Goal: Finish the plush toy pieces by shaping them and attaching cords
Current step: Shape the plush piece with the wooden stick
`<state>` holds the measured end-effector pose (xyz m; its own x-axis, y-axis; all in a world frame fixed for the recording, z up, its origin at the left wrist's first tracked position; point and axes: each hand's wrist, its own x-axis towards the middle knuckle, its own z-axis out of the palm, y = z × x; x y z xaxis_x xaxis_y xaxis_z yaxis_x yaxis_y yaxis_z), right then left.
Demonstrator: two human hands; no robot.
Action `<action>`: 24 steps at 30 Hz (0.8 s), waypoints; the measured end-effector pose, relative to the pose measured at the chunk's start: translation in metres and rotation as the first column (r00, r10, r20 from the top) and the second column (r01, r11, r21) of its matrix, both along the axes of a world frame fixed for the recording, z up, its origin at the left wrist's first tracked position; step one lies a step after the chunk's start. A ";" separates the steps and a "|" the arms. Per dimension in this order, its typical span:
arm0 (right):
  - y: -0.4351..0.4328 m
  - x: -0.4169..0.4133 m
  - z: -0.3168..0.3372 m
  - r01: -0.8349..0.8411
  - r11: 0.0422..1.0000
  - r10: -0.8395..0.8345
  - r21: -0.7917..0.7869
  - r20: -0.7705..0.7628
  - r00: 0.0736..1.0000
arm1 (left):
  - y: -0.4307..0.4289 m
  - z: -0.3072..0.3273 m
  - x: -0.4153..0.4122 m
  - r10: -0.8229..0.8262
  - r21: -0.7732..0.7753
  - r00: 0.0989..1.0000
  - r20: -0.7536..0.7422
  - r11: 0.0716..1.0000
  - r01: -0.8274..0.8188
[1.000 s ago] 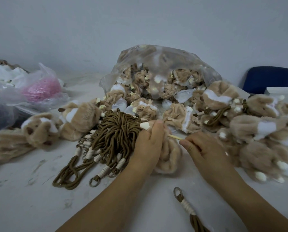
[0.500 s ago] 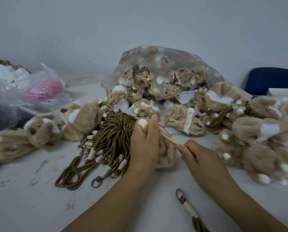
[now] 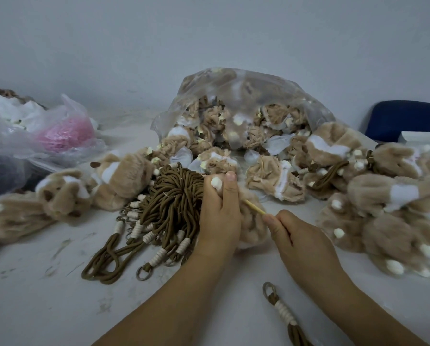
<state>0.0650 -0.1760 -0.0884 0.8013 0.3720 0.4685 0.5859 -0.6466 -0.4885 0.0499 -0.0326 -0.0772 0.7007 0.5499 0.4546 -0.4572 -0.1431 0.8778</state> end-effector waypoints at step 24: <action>-0.004 0.004 0.000 -0.065 0.997 0.064 -0.042 -0.024 0.998 | 0.008 0.001 0.000 -0.191 -0.428 0.978 -0.087 0.894 0.136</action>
<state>0.0692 -0.1805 -0.0887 0.7852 0.4423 0.4334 0.6161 -0.6286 -0.4746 0.0504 -0.0242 -0.0758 0.8324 0.5426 0.1130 -0.3269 0.3159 0.8907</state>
